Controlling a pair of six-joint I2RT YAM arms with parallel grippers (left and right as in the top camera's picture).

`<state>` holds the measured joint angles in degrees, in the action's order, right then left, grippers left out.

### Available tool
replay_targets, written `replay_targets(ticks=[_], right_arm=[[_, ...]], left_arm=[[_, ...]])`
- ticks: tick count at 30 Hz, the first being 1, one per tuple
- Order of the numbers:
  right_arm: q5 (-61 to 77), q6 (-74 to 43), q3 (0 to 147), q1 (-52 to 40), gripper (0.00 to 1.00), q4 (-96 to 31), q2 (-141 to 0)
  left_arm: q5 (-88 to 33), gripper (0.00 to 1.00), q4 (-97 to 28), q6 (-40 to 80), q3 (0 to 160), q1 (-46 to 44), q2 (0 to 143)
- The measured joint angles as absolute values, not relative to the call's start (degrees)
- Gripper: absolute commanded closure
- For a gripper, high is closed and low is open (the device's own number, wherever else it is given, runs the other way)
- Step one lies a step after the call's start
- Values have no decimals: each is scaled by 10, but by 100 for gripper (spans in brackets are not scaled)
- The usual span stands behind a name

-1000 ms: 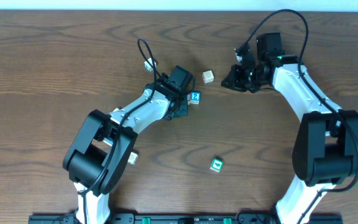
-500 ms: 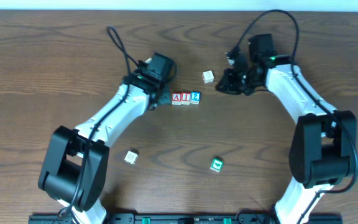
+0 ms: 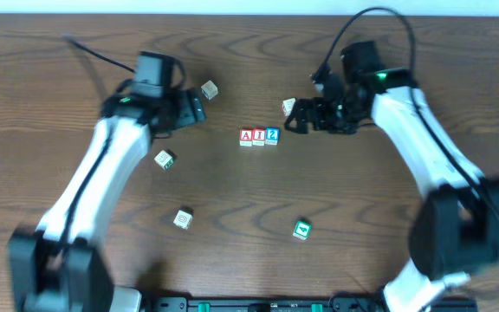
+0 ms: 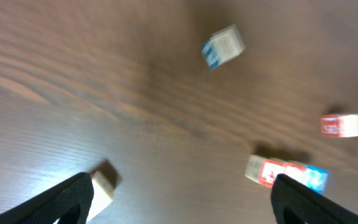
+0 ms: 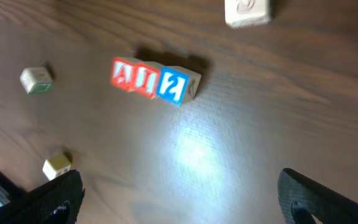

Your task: Spell out Ai2

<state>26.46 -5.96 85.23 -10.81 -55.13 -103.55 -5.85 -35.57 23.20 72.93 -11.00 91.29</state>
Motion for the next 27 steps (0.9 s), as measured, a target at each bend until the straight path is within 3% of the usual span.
replay_targets(ticks=[2, 6, 14, 27], right_arm=[[249, -47, 854, -106, 5, -571, -975], [222, -25, 840, -103, 2, -578, -818], [179, -4, 636, -97, 1, -595, -529], [166, -39, 557, -96, 1, -734, -427]], left_arm=[[-61, 5, -385, 209, 730, -106, 847], [-67, 4, -446, 178, 731, -105, 741], [-114, 5, -434, 147, 596, -100, 540], [-132, 5, -465, 206, 525, -100, 505]])
